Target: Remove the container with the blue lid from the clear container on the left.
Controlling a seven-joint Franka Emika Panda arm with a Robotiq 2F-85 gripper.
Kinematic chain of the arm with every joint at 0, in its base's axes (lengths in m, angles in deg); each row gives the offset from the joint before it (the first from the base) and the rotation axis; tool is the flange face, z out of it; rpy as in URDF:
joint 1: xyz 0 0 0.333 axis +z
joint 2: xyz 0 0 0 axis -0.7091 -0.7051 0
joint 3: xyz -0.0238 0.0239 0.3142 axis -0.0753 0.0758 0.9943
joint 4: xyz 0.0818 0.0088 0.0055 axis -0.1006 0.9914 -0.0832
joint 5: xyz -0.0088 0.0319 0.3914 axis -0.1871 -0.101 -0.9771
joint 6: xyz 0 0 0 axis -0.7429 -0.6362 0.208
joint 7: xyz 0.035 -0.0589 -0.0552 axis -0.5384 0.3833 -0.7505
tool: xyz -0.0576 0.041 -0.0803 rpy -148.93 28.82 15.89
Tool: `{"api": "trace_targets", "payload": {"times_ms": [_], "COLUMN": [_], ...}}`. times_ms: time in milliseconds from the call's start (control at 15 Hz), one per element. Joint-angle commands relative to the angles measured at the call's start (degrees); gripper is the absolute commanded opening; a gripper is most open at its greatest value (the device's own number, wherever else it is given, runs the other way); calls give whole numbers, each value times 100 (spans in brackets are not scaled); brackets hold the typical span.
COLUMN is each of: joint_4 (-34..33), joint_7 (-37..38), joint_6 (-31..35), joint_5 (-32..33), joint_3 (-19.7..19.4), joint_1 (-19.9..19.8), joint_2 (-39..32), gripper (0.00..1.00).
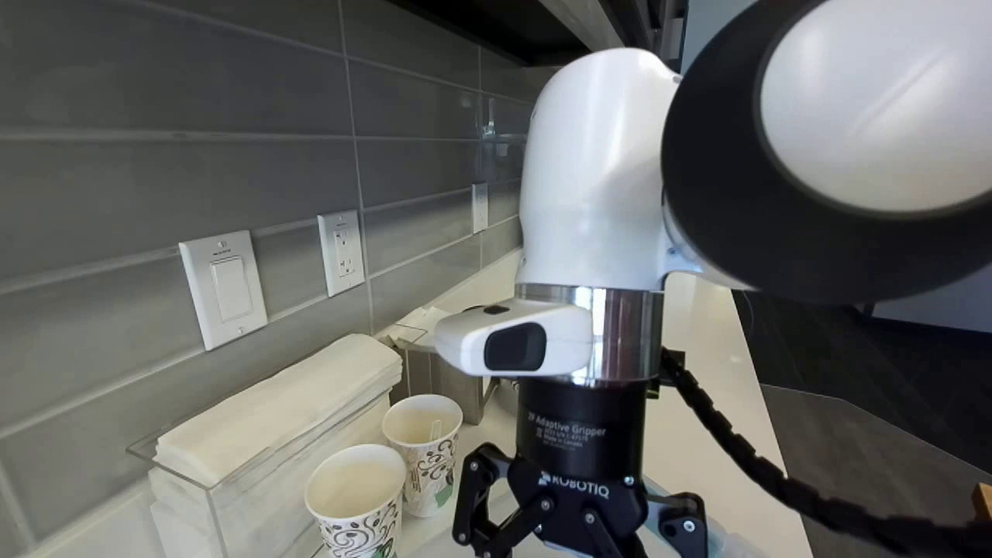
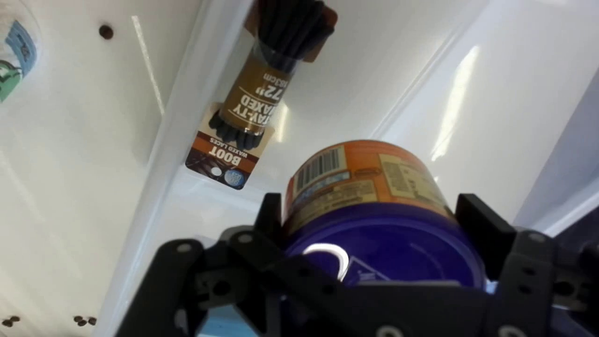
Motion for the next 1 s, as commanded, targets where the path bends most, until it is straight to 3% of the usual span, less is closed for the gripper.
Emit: {"api": "trace_targets", "payload": {"times_ms": [0, 400, 933], "joint_4": [408, 879, 1645], "joint_7": [14, 513, 2173], "joint_6": [-364, -740, -643], "joint_5": [-563, -1420, -1386], "joint_3": [-308, -919, -1585], "joint_1": [134, 355, 493], "joint_2": [760, 1674, 2714], "gripper": [68, 68, 68]}}
